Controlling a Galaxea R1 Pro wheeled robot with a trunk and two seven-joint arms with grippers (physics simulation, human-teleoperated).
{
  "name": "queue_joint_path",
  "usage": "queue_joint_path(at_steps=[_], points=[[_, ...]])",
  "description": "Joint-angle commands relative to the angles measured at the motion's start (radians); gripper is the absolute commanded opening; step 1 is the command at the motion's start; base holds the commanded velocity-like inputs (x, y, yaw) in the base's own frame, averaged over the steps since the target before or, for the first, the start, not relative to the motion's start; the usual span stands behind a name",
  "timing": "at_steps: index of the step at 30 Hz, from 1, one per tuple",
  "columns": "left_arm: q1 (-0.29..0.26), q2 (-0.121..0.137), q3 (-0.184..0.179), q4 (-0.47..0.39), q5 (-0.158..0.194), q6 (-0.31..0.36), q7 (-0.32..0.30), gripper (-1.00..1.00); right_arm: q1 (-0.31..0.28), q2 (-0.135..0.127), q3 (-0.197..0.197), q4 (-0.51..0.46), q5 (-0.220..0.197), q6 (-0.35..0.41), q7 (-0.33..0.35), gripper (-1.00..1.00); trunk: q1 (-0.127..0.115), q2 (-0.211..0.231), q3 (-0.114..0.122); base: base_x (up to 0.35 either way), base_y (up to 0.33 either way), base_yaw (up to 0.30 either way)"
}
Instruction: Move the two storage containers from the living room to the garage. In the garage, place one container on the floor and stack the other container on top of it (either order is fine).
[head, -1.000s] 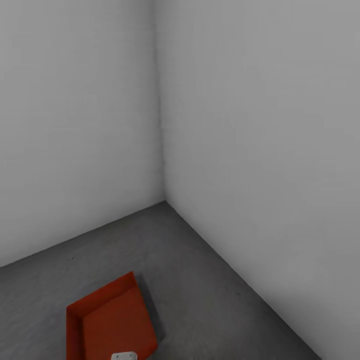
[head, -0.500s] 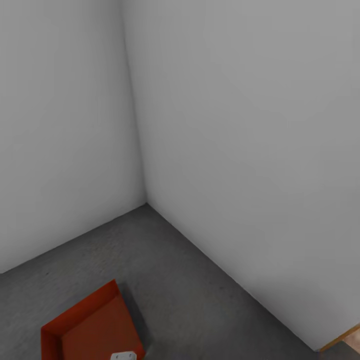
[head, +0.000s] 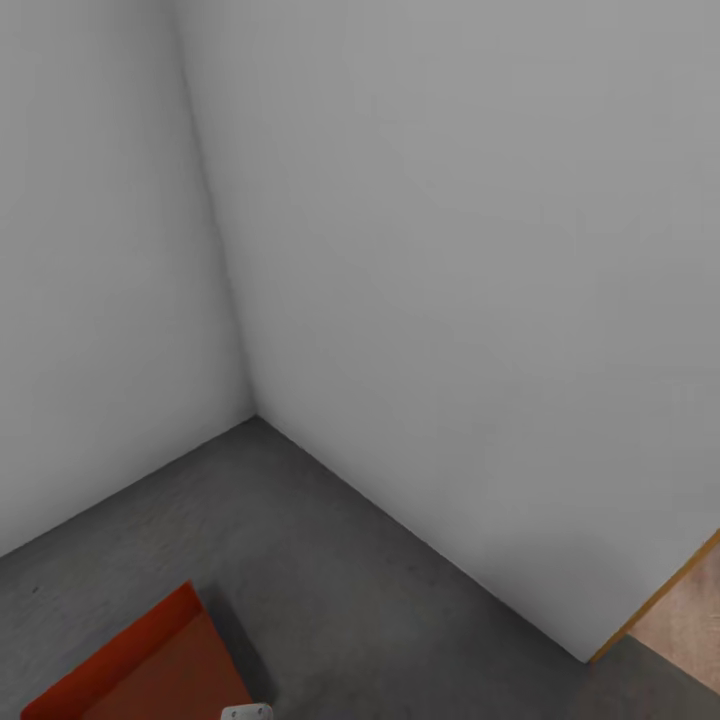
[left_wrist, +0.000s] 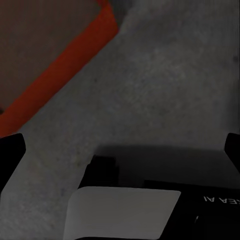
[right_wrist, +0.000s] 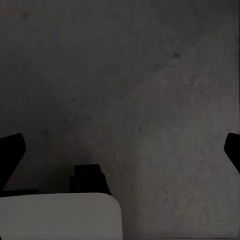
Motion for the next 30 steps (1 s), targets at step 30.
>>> queue_joint_path(at_steps=[30], points=[[0.000, 0.000, -0.001, -0.001, 0.009, -0.005, 0.003, 1.00, -0.001, 0.002, 0.008, 0.003, -0.010, -0.006, -0.001, 1.00, 0.000, 0.000, 0.012, 0.000, 0.000, -0.274]])
